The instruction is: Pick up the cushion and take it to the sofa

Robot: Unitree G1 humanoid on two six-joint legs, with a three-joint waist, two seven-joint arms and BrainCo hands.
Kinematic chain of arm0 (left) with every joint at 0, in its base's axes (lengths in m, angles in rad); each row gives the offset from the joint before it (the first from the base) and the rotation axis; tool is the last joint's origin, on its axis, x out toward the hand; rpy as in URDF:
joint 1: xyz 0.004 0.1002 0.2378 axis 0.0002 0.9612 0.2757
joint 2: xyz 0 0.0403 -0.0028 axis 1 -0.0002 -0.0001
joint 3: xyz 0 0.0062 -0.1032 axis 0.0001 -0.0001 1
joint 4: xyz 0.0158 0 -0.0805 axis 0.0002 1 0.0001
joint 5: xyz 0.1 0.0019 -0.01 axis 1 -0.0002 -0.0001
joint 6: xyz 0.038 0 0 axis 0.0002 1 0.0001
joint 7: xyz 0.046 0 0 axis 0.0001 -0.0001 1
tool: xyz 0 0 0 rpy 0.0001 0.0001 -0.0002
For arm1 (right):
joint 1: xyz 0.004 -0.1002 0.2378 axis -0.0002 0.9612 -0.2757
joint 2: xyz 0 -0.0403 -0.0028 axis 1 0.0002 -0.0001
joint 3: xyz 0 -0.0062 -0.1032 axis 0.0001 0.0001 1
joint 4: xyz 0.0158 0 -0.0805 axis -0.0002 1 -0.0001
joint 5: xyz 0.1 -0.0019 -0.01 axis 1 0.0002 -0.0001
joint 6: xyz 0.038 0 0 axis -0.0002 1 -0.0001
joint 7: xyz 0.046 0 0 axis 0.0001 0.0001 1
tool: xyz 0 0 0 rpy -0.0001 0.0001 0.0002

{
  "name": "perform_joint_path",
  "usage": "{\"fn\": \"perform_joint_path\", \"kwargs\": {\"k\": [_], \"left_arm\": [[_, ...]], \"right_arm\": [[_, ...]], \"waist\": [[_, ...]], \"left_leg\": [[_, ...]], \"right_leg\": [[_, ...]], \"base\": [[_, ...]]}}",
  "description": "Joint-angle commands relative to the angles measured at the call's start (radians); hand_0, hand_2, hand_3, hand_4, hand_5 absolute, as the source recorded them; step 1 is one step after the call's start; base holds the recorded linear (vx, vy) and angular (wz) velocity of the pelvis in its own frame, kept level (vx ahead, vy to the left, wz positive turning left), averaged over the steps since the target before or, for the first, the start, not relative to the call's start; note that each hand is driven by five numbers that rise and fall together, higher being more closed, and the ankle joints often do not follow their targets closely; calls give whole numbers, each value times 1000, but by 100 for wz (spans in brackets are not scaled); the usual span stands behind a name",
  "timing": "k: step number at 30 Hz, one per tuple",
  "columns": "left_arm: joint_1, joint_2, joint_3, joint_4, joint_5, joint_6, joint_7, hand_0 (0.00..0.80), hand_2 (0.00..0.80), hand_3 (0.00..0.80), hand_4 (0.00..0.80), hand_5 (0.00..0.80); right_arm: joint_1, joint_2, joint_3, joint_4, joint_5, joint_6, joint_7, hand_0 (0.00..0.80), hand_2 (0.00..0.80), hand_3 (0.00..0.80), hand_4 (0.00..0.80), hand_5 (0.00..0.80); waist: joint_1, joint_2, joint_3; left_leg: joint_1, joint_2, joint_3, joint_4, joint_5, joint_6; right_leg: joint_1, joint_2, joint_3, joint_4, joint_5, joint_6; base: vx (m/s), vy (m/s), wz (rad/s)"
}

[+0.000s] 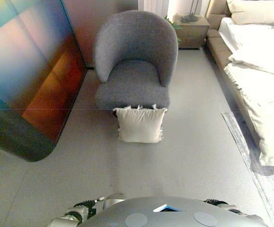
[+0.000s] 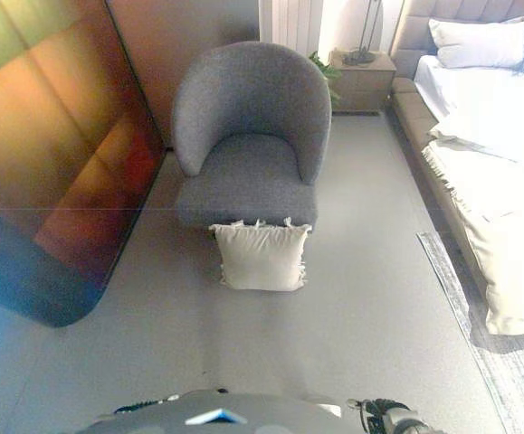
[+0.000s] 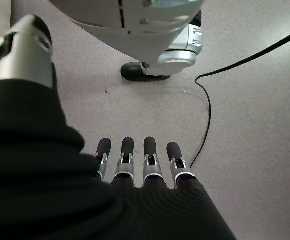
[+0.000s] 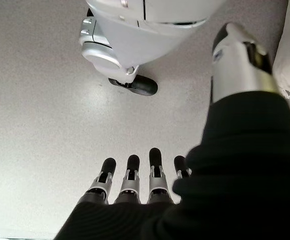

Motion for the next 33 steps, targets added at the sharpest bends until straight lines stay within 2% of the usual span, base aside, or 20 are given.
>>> {"fn": "perform_joint_path", "kwargs": {"k": [1, 29, 33], "left_arm": [[-67, 18, 10, 40, 7, 0, 13, 0, 0, 0, 0, 0], [-60, 17, 7, 39, 17, -16, 8, 0, 0, 0, 0, 0], [-66, 15, 10, 38, 14, -29, 8, 0, 0, 0, 0, 0]], "right_arm": [[-79, 12, 13, 47, 1, -16, 3, 0, 0, 0, 0, 0], [-82, 14, 23, 48, 3, -15, 4, 0, 0, 0, 0, 0], [-87, 13, 26, 45, 0, -17, 0, 0, 0, 0, 0, 0]], "waist": [[-13, -29, 34], [-6, -30, 39], [-5, -39, 49]], "left_leg": [[28, -71, 40, 9, -88, 67], [36, -62, 36, 19, -92, 66], [21, -64, 24, 93, -113, 65]], "right_leg": [[-14, 26, -31, 11, -11, -15], [-1, 38, -40, 16, -25, -26], [-2, 44, -31, 32, -30, -42]], "base": [[0, 0, 0], [1, -17, 0], [-5, -86, 0]]}}
